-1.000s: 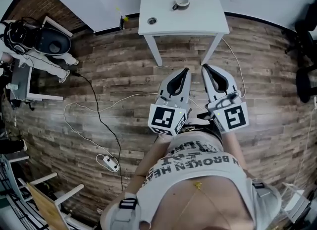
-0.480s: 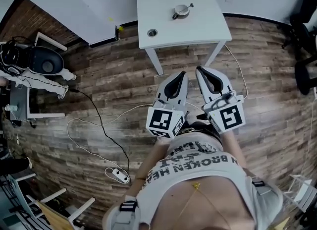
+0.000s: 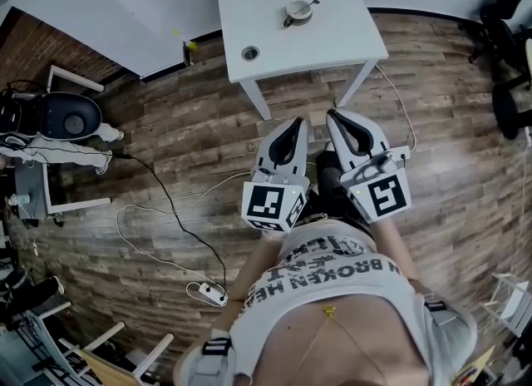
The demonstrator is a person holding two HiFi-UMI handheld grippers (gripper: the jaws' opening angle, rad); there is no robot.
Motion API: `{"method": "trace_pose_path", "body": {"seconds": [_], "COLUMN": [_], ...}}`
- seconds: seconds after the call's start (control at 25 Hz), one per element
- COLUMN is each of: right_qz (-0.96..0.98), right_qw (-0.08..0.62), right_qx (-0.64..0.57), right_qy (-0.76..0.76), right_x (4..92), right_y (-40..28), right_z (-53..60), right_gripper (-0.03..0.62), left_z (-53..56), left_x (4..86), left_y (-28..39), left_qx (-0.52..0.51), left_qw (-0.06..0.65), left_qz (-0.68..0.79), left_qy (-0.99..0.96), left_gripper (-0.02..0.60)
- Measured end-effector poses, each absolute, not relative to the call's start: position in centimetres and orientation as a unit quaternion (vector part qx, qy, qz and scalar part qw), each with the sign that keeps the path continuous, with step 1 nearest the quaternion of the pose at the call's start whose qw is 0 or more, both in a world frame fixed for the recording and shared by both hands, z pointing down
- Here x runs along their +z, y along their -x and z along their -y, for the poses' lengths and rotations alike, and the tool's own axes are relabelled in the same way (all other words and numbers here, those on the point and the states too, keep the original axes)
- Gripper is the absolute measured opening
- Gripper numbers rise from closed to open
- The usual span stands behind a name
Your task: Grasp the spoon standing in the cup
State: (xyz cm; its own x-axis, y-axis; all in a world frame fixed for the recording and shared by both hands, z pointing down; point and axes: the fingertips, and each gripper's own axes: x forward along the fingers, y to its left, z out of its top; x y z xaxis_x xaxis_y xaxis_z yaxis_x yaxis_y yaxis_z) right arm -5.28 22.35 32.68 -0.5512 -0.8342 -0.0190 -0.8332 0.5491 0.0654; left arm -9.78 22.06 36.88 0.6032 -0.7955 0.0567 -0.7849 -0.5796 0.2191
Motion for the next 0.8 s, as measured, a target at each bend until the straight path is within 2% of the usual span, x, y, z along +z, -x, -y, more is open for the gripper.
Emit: {"method": "trace_pose_path", "body": {"seconds": [0.4, 0.8], "right_qz": [0.895, 0.905], "right_qw": [0.000, -0.011], "right_qx": [-0.036, -0.033], "right_qy": [-0.445, -0.425], "right_x": [32.7, 31.8], "right_y": [6.0, 2.5], "right_z": [-15.5, -5.6], "right_gripper": [0.008, 0.008], "left_z": [-15.5, -5.7], "left_x": [36.8, 35.2], "left_y": [9.5, 5.9], "left_qx": [-0.024, -0.019], "left_qw": [0.109, 0.092], "left_qz": [0.463, 0.481], "left_qy": [-0.879, -0.872], "left_gripper": [-0.002, -0.002]}}
